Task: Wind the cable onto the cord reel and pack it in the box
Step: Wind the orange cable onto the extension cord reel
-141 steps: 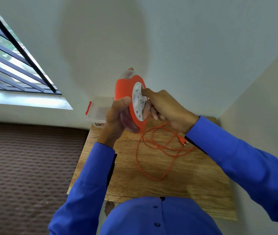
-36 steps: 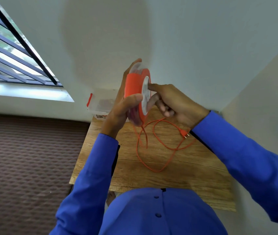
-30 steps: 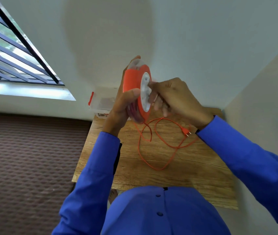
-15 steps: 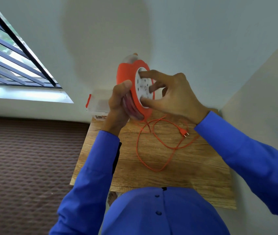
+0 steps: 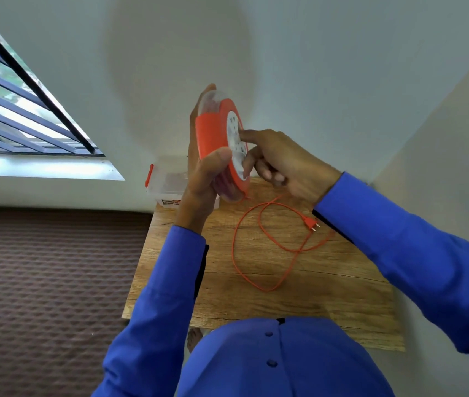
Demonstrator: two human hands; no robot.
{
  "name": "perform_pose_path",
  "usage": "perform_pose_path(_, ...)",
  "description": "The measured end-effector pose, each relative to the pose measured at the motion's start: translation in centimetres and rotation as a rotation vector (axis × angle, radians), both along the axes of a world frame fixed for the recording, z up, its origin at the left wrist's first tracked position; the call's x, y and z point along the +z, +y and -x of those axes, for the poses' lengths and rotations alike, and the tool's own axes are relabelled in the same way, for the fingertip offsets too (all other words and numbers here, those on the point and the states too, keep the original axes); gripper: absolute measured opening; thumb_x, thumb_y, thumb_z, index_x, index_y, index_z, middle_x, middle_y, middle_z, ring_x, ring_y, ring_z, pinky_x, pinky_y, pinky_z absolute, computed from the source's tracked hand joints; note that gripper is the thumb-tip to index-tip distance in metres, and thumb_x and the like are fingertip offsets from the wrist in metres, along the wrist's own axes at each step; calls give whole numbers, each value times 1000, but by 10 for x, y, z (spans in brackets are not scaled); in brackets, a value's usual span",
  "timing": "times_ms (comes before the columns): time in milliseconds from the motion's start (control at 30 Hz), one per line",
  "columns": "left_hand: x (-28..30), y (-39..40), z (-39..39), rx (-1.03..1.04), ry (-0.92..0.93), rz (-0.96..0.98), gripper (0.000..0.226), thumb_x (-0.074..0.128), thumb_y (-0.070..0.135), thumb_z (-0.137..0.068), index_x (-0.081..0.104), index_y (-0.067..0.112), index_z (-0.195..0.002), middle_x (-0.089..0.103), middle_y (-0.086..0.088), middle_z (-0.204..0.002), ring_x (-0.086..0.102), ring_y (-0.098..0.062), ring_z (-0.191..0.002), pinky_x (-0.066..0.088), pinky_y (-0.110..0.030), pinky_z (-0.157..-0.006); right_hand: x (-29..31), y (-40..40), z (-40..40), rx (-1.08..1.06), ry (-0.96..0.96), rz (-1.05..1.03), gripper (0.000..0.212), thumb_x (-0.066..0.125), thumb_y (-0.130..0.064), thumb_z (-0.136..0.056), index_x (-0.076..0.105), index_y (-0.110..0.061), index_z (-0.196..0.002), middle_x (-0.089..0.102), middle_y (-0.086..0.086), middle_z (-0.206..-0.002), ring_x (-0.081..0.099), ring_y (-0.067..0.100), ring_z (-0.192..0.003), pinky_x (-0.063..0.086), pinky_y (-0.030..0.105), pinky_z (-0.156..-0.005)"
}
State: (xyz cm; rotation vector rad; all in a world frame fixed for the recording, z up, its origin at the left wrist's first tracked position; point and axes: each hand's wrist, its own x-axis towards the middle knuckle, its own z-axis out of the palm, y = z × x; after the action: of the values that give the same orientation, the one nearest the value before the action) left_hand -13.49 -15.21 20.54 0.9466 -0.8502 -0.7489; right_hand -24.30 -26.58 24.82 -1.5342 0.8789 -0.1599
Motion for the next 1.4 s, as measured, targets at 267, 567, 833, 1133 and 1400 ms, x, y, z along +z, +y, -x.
perform_pose_path(267, 7, 2, -11, -62, 327, 149, 65, 90, 59, -72, 82, 16, -120, 77, -8, -111, 73, -28, -105, 57, -43, -95, -8, 22, 6, 121, -116, 1261, 45, 45, -37, -113, 53, -24, -155, 68, 3, -118, 68, 26, -70, 59, 39, -62)
perform_pose_path(567, -8, 14, -21, -208, 348, 83, 73, 73, 61, -89, 66, 15, -145, 73, -12, -130, 69, -32, -123, 52, -48, -105, -7, 6, 8, 380, -166, 1206, 59, 68, -52, -93, 55, -46, -150, 75, -8, -115, 70, 13, -83, 62, 40, -81)
perform_pose_path(833, -7, 9, -13, -65, 209, 49, 65, 82, 67, -81, 77, 31, -135, 77, -4, -120, 72, -28, -114, 55, -47, -100, -5, 10, -5, -2, -141, 857, 47, 74, -76, -82, 85, -33, -98, 68, -17, -58, 66, 2, -55, 49, 21, -58)
perform_pose_path(1133, -11, 7, -13, 28, 23, -50, 141, 90, 75, -66, 33, -19, -154, 63, -20, -106, 63, -38, -87, 57, -38, -72, -6, 7, -10, 35, -26, 131, 70, 49, -53, -108, 79, -8, -64, 59, 2, -41, 35, 5, -26, 31, 14, -35)
perform_pose_path(1400, -7, 4, -5, -39, 201, 68, 68, 85, 63, -79, 73, 29, -136, 74, -1, -114, 69, -27, -106, 58, -41, -91, -21, 9, 7, 153, -252, 1202, 24, 57, -33, -110, 75, -16, -112, 72, 2, -113, 67, 19, -67, 57, 39, -60)
